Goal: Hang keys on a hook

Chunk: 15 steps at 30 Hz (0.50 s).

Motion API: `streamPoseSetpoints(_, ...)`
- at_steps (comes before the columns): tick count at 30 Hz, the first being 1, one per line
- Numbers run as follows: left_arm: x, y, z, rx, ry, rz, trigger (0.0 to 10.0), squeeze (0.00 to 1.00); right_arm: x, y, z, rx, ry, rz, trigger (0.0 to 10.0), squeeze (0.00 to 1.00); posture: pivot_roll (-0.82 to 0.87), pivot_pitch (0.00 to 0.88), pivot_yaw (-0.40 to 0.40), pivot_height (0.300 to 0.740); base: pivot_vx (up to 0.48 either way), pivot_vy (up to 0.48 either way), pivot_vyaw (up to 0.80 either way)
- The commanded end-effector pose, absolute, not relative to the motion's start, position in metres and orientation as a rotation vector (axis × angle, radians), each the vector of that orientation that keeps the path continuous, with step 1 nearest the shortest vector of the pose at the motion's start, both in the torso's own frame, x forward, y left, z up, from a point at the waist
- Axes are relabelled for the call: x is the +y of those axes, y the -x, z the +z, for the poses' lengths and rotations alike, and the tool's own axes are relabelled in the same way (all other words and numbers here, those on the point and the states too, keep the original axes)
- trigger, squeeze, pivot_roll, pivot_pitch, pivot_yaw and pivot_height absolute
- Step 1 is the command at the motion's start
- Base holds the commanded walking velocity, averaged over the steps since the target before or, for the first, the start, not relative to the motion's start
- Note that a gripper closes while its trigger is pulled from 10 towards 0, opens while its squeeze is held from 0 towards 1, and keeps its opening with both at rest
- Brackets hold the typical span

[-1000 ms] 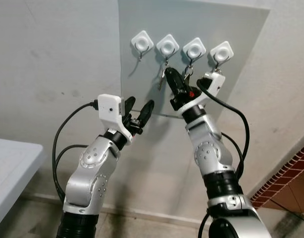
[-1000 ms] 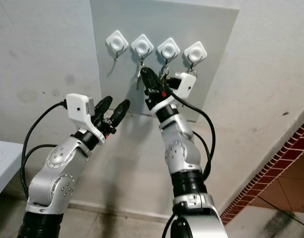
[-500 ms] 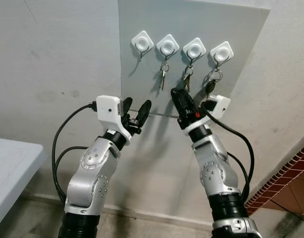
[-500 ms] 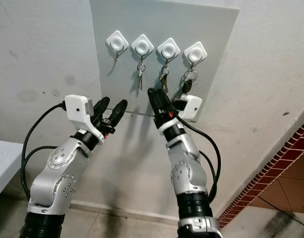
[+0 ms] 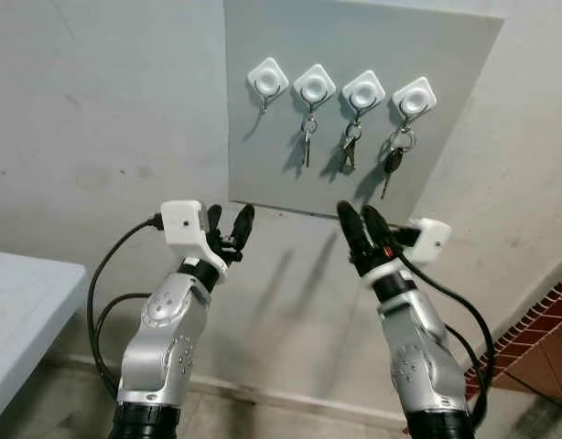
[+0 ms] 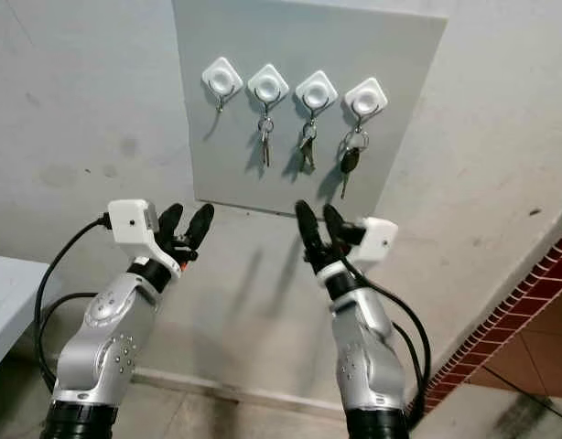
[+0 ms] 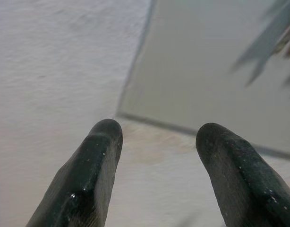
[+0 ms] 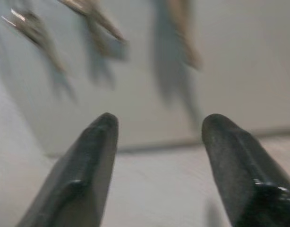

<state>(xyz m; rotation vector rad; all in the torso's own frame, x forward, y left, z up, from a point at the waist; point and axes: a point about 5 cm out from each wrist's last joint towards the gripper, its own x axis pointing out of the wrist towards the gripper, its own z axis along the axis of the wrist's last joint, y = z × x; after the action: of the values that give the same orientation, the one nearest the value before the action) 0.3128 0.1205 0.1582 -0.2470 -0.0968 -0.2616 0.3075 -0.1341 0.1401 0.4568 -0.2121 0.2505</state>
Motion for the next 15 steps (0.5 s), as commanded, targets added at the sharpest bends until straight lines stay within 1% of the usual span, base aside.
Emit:
streamPoseSetpoints(1, 0.127, -0.315, 0.153, -0.105, 0.236, -0.206, 10.0, 0.0, -0.143, -0.3, 0.14, -0.223, -0.399, 0.186, 10.0, 1.0, -0.04, 0.003, -0.023, 0.74, 0.0, 0.0, 0.0)
streamPoseSetpoints(3, 0.128, -0.316, 0.15, -0.083, 0.255, -0.199, 10.0, 0.0, -0.146, -0.299, 0.136, -0.21, -0.395, 0.166, 10.0, 1.0, -0.05, 0.004, -0.02, 0.74, 0.0, 0.0, 0.0)
streamPoseSetpoints(4, 0.13, -0.319, 0.144, -0.046, 0.285, -0.195, 10.0, 0.0, -0.152, -0.294, 0.132, -0.199, -0.364, 0.131, 10.0, 0.0, -0.05, 0.003, -0.017, 0.74, 0.0, 0.0, 0.0)
streamPoseSetpoints(8, 0.13, -0.322, 0.139, -0.011, 0.305, -0.227, 10.0, 0.0, -0.161, -0.287, 0.126, -0.183, -0.337, 0.081, 10.0, 0.0, -0.06, 0.003, -0.003, 0.74, 0.0, 0.0, 0.0)
streamPoseSetpoints(10, 0.131, -0.323, 0.134, 0.002, 0.313, -0.235, 10.0, 0.0, -0.173, -0.278, 0.12, -0.174, -0.306, 0.013, 10.0, 0.0, -0.07, 0.001, 0.007, 0.74, 0.0, 0.0, 0.0)
streamPoseSetpoints(12, 0.131, -0.323, 0.13, 0.009, 0.312, -0.238, 10.0, 0.0, -0.175, -0.275, 0.118, -0.175, -0.295, -0.004, 10.0, 0.0, -0.08, 0.0, 0.009, 0.74, 0.0, 0.0, 0.0)
streamPoseSetpoints(15, 0.13, -0.319, 0.122, 0.033, 0.356, -0.257, 10.0, 0.0, -0.179, -0.266, 0.114, -0.165, -0.243, -0.032, 10.0, 0.0, -0.08, 0.0, 0.012, 0.74, 0.0, 0.0, 0.0)
